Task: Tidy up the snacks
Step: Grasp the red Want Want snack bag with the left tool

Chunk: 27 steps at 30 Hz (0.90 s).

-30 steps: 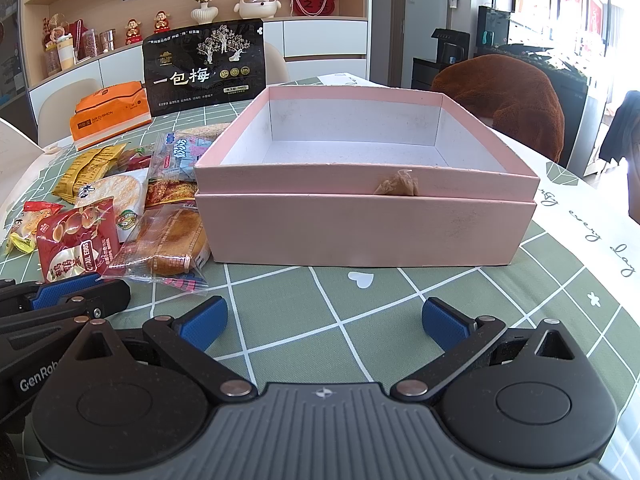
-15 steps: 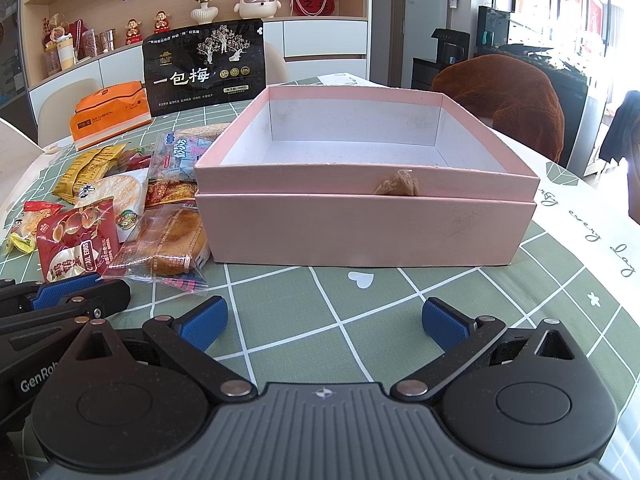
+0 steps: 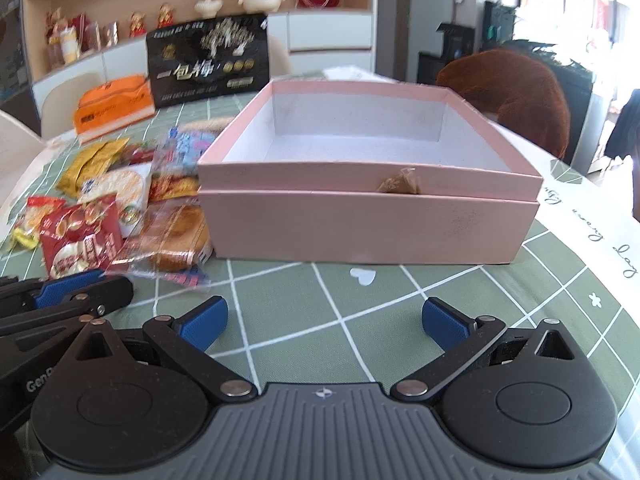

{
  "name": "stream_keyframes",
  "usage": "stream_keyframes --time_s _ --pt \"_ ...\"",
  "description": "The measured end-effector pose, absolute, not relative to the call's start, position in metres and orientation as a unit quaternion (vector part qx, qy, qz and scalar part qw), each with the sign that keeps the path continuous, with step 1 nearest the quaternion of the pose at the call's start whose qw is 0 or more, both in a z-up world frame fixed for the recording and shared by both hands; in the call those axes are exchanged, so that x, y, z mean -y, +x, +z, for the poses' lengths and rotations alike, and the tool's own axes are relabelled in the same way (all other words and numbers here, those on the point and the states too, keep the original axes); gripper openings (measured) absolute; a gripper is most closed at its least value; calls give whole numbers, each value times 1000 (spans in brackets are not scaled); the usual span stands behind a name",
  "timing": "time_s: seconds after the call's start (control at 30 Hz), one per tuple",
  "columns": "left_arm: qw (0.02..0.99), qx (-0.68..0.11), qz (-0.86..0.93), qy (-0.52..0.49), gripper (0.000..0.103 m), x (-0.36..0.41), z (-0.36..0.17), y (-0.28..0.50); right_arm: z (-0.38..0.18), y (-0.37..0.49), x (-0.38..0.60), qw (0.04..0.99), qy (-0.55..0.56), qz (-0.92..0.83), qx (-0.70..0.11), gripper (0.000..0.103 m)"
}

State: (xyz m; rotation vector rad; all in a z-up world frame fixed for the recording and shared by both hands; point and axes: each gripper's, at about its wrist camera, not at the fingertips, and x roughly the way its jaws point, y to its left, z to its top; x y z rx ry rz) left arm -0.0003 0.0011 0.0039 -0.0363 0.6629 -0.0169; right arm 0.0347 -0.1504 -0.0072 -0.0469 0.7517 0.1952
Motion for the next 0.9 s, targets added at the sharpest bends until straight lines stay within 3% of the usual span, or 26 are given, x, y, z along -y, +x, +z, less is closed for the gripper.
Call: stream_keyframes --time_s 0.13,0.33,0.47,0.7,0.9 --pt "931 -355 -35 -76 23 -29 32 11 0 40 149 900 -47 138 -412 103" --pt "947 -311 29 -75 25 -95 74 28 6 38 148 894 -39 111 -433 103" --pt "930 -342 104 -84 24 -161 59 55 17 46 129 883 -39 130 -450 91" --pt "911 -371 129 -123 24 -211 35 62 49 44 60 884 -2 221 -412 91" --pt "909 -376 115 -135 24 -206 27 67 41 65 -7 877 -65 245 -409 91"
